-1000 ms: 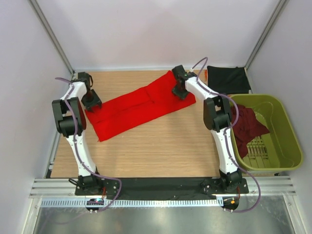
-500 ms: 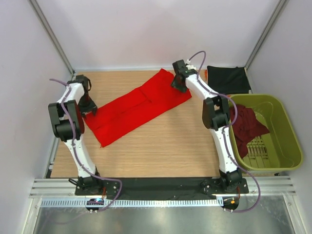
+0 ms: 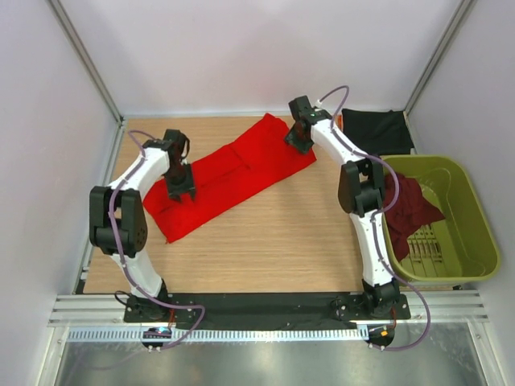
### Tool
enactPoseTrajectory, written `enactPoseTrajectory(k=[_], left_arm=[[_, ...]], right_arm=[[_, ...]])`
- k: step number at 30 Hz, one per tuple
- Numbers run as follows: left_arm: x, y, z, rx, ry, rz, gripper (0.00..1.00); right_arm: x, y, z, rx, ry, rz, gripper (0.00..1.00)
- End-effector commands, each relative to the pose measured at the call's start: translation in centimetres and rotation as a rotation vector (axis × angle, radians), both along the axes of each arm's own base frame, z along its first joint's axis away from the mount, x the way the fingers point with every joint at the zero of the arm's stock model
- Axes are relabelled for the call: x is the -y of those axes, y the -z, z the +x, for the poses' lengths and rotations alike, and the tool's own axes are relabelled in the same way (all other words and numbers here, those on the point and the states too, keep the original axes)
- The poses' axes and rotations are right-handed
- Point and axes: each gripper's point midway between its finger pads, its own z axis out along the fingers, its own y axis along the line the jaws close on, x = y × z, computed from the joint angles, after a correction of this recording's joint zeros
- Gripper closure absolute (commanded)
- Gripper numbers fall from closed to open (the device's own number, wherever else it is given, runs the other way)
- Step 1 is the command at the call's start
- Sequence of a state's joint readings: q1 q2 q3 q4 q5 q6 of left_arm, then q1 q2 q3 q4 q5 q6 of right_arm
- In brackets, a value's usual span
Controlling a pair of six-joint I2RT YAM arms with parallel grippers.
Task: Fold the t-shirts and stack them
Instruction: Fold the tshirt
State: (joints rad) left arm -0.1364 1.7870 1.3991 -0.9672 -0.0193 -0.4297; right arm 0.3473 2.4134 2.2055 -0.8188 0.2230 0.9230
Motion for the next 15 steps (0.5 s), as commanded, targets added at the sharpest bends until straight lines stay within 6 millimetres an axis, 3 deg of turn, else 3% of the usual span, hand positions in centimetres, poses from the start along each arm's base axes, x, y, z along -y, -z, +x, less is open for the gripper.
enactPoseTrajectory(k=[1, 8, 9, 10, 12, 13, 15], left_arm=[[1.1, 1.5, -1.6, -0.046, 0.061, -0.062, 0.59], [1.1, 5.4, -5.1, -0.169, 0.106, 0.007, 0.61], [0.5, 6.2, -5.7, -0.184, 0.108, 0.045, 0.61], [0.4, 6.6, -6.0, -0.197, 0.11, 0.054, 0.61], [0.3, 7.6, -6.8, -0.237, 0.106, 0.062, 0.6], [0.2, 8.1, -7.6, -0.259, 0.103, 0.062, 0.61], [0.5, 8.6, -8.2, -0.274, 0.083, 0.05, 0.61]], right_arm=[[0.9, -6.5, -0.5, 0.082, 0.01, 0.071, 0.49], [4.5, -9.5, -2.5, 0.129, 0.042, 0.12, 0.49], [5.1, -8.4, -3.4, 0.105, 0.049, 0.112, 0.49], [5.8, -9.9, -3.5, 0.144, 0.061, 0.121, 0.49], [6.8, -9.0, -4.6, 0.122, 0.08, 0.113, 0.49], [7.4, -9.8, -4.9, 0.135, 0.09, 0.118, 0.49], [8.2, -9.4, -5.5, 0.123, 0.097, 0.109, 0.49]])
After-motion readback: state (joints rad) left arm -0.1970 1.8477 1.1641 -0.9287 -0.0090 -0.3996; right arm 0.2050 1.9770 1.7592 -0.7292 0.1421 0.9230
